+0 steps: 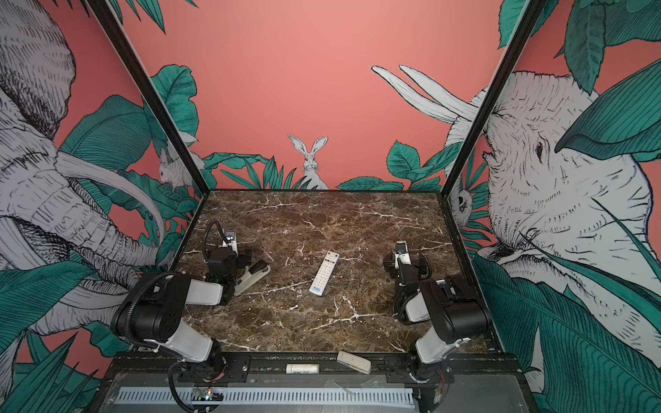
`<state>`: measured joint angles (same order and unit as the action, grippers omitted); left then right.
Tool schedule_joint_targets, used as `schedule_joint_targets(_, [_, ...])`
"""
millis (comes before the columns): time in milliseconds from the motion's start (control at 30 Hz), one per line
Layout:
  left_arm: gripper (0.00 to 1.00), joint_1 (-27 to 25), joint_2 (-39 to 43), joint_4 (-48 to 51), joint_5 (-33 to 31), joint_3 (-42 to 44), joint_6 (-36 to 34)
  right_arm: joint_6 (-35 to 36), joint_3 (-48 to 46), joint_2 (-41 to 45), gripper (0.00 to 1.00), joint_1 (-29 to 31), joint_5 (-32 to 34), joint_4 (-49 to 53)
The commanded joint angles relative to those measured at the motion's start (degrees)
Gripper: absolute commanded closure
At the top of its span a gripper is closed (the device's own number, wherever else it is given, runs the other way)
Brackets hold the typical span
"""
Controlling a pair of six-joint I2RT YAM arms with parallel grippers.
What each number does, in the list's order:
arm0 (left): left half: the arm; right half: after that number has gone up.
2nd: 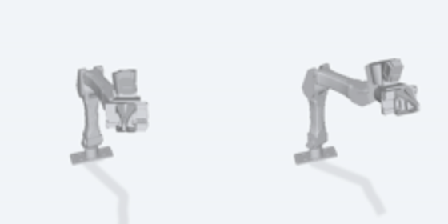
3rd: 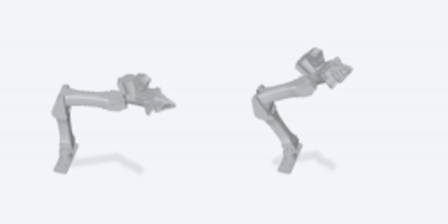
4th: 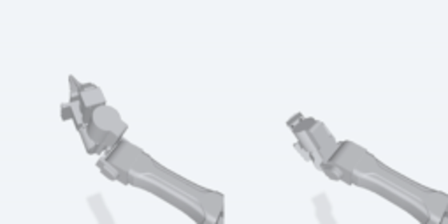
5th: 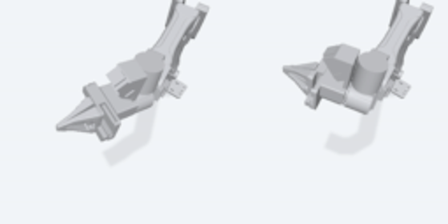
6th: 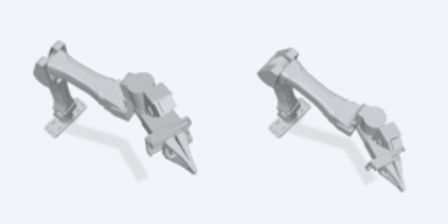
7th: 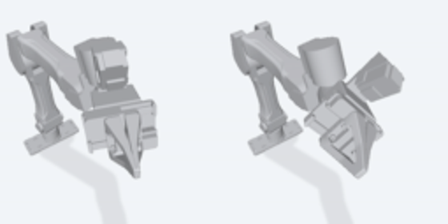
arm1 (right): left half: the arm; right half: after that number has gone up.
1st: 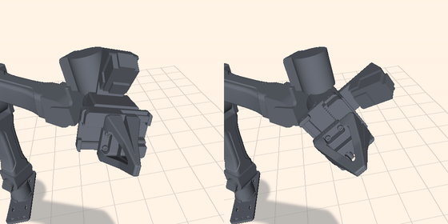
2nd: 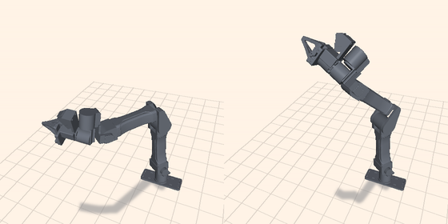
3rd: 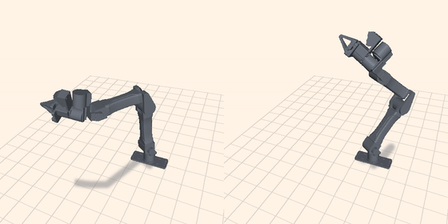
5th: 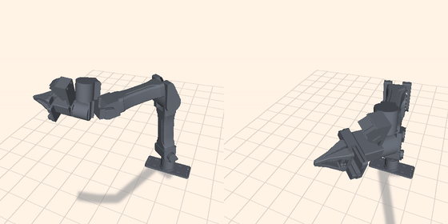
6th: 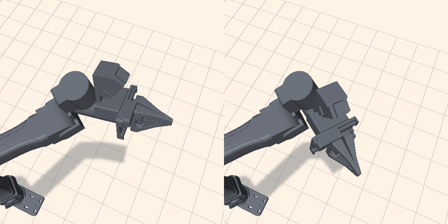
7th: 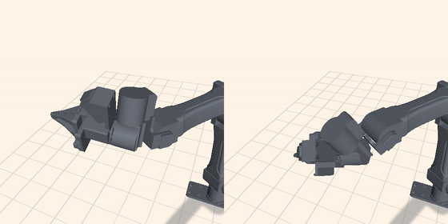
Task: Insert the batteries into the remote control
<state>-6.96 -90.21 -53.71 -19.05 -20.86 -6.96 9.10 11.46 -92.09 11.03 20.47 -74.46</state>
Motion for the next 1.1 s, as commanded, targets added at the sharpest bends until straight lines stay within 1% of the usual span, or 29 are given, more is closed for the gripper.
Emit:
schedule_joint_targets(0, [0.0, 0.3, 0.4, -2.0, 0.8, -0.7, 0.8, -3.4, 4.5, 2.4, 0.0, -2.2, -3.2, 8.3])
schedule_joint_targets(33, [0.0, 0.2, 0.0, -2.7, 1.0, -0.6, 0.5, -4.3, 5.9, 3.3, 0.0, -3.3, -5.0, 12.8])
schedule_joint_targets(67, [0.0, 0.3, 0.8, -0.7, 0.8, -0.8, 0.9, -5.0, 6.8, 3.1, 0.0, -3.9, -5.5, 14.2])
schedule_joint_targets(100, [0.0, 0.3, 1.5, 1.0, 1.2, -1.0, 1.2, -5.5, 7.1, 2.6, 0.0, -4.0, -4.9, 13.8])
schedule_joint_targets(167, [0.0, 0.3, 0.6, -1.4, 0.8, -0.7, 0.9, -5.9, 6.9, 3.0, 0.0, -4.0, -4.0, 14.0])
schedule_joint_targets(300, [0.0, 0.3, 1.4, 0.6, 1.1, -0.9, 1.2, -5.8, 6.8, 2.8, 0.01, -4.0, -4.0, 13.3])
schedule_joint_targets(367, [0.0, 0.3, 0.9, -0.8, 0.9, -0.8, 0.9, -5.9, 6.8, 2.9, 0.01, -4.0, -3.9, 13.5])
schedule_joint_targets(767, [0.0, 0.3, 1.1, -0.1, 0.9, -0.9, 1.0, -5.8, 6.9, 2.8, 0.01, -4.0, -3.9, 13.5])
schedule_joint_targets(833, [0.0, 0.3, 1.1, -0.1, 0.9, -0.8, 1.1, -5.8, 7.6, 2.8, 0.01, -4.1, -4.4, 15.0])
schedule_joint_targets(933, [0.0, 0.3, 1.1, -0.1, 0.9, -0.8, 1.1, -6.6, 8.9, 3.1, 0.01, -5.4, -7.4, 18.1])
schedule_joint_targets(1067, [0.0, 0.3, 1.1, -0.1, 0.9, -0.8, 1.1, -6.6, 8.8, 3.2, 0.01, -5.5, -7.5, 17.8])
